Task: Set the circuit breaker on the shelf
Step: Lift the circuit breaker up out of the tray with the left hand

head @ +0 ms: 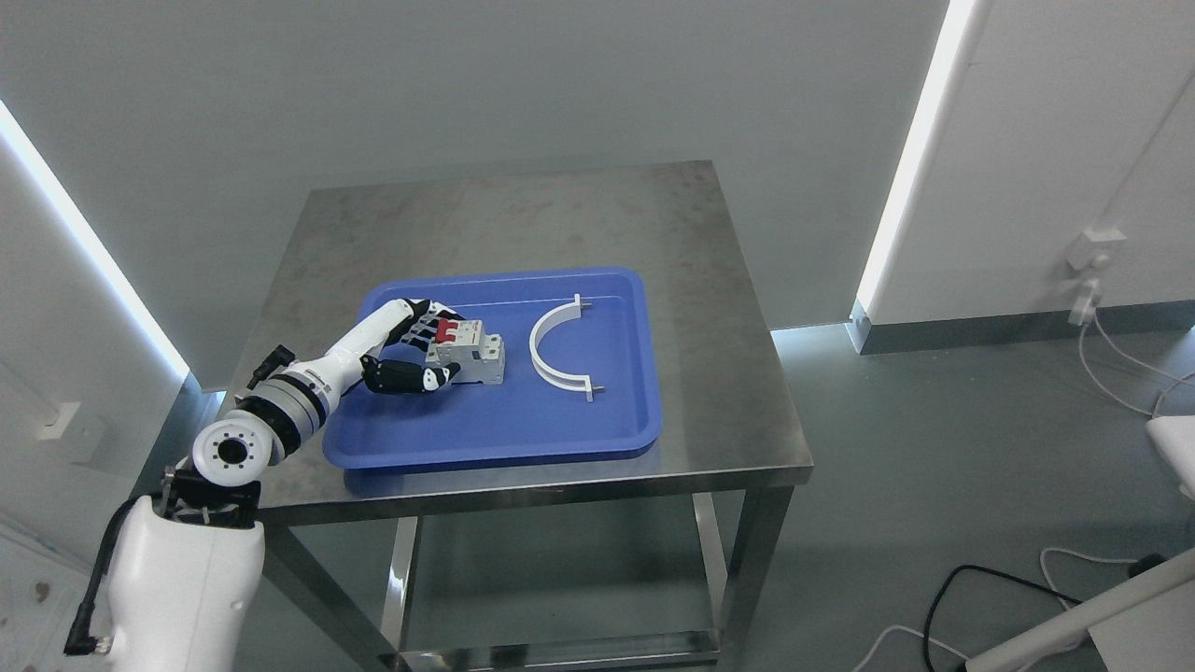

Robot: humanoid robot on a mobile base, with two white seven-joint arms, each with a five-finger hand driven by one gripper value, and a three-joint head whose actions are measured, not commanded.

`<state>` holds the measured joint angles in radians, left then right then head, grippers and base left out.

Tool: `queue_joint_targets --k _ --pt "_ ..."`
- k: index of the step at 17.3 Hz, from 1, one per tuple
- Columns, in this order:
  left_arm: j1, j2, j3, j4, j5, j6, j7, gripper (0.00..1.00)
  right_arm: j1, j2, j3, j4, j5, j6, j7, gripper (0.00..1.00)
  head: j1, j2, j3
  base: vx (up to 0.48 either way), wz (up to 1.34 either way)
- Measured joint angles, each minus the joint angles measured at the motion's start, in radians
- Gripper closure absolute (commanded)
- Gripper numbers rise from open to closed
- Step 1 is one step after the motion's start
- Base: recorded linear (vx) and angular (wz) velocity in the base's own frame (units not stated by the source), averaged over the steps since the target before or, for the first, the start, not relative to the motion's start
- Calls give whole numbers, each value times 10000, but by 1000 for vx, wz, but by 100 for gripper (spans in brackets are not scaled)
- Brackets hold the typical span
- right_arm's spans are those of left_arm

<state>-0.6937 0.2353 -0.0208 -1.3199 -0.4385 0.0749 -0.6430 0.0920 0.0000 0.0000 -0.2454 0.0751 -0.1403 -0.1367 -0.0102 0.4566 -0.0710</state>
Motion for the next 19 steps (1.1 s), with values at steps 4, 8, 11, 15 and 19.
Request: queue_joint_targets --k 4,8,11,15,19 --pt "-2 -235 358 117 6 -875 -15 96 0 0 0 0 0 0 0 0 0 0 0 0 0" --pt "-365 -911 1271 66 180 -2317 264 93 1 0 0 0 0 0 0 0 0 0 0 0 0" --pt "-502 -1281 1915 -46 352 -3710 2123 91 0 0 0 0 0 0 0 0 0 0 0 1 -17" --pt "-110 -1662 2415 -430 758 -4841 5160 90 0 0 0 0 0 1 0 0 0 0 0 0 0" --pt "854 -1896 2645 -1216 1329 -5091 4759 90 0 0 0 0 0 4 0 0 0 0 0 0 0"
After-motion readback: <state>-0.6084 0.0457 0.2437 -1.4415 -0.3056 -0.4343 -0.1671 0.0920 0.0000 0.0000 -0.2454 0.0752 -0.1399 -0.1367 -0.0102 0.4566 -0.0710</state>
